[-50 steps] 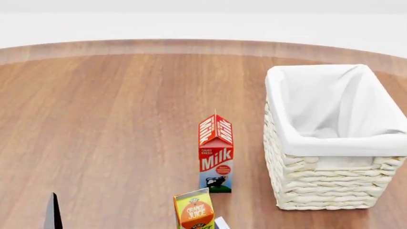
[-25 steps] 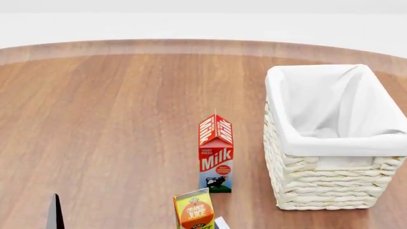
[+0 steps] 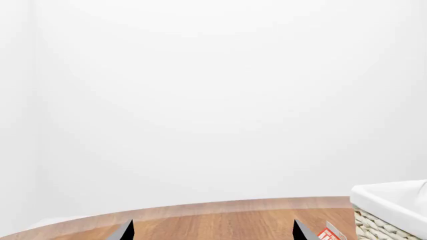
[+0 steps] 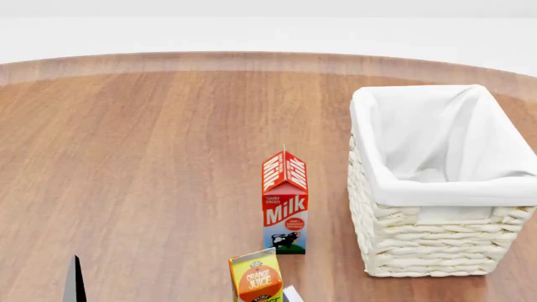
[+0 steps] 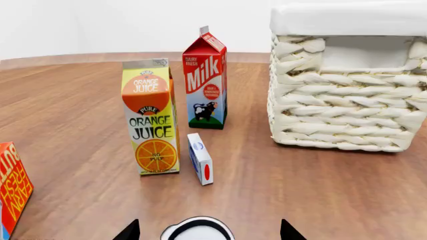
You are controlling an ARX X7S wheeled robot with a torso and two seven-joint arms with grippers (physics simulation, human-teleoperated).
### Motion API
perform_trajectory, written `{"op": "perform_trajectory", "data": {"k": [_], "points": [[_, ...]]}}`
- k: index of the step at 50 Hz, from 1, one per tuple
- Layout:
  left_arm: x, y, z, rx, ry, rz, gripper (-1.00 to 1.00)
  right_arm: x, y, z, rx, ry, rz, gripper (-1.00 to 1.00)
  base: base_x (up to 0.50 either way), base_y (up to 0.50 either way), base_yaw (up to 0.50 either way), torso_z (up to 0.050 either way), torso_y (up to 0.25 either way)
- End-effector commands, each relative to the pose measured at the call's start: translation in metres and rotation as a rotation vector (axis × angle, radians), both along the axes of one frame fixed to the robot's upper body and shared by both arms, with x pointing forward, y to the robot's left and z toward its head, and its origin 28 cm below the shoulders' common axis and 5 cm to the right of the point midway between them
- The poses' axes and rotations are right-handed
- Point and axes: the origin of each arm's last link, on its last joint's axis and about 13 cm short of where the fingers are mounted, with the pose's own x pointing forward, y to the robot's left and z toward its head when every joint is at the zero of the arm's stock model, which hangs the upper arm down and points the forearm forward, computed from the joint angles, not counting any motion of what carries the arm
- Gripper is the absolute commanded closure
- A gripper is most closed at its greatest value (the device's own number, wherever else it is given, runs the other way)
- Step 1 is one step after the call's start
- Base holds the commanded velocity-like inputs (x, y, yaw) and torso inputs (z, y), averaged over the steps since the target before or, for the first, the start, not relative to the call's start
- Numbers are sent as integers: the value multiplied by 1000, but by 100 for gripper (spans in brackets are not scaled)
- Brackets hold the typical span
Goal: Pick up the tomato sauce, and put it in the basket.
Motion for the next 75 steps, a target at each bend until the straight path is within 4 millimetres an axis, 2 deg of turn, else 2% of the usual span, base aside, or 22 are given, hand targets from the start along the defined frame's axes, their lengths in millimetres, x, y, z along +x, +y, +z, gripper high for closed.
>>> {"op": "perform_trajectory", "data": {"k": [1, 39, 49, 50, 59, 63, 66, 72, 75], "points": [[0, 0, 0, 0, 2, 1, -100, 6, 3, -11, -17, 29, -2, -100, 0, 0, 0, 0, 0], [0, -1, -1, -3, 5, 0, -100, 21, 9, -40, -77, 164, -29, -100, 0, 0, 0, 0, 0], [0, 0, -1, -3, 5, -1, -100, 21, 9, -42, -70, 169, -29, -100, 0, 0, 0, 0, 0], [0, 0, -1, -3, 5, -1, -100, 20, 9, -41, -71, 162, -21, 100, 0, 0, 0, 0, 0], [1, -1, -1, -3, 8, -4, -100, 20, 10, -40, -71, 151, -22, 100, 0, 0, 0, 0, 0], [1, -1, -1, -1, 10, -5, -100, 21, 9, -30, -63, 117, -36, 100, 0, 0, 0, 0, 0], [1, -1, -1, -2, 11, -5, -100, 24, 6, -5, -44, 40, -65, 100, 0, 0, 0, 0, 0], [1, -1, -1, -3, 11, -5, -100, 29, 5, 62, -4, -164, -91, 100, 0, 0, 0, 0, 0], [1, -1, -1, -3, 12, -6, -100, 30, 5, 87, 10, -238, -101, 100, 0, 0, 0, 0, 0]]}}
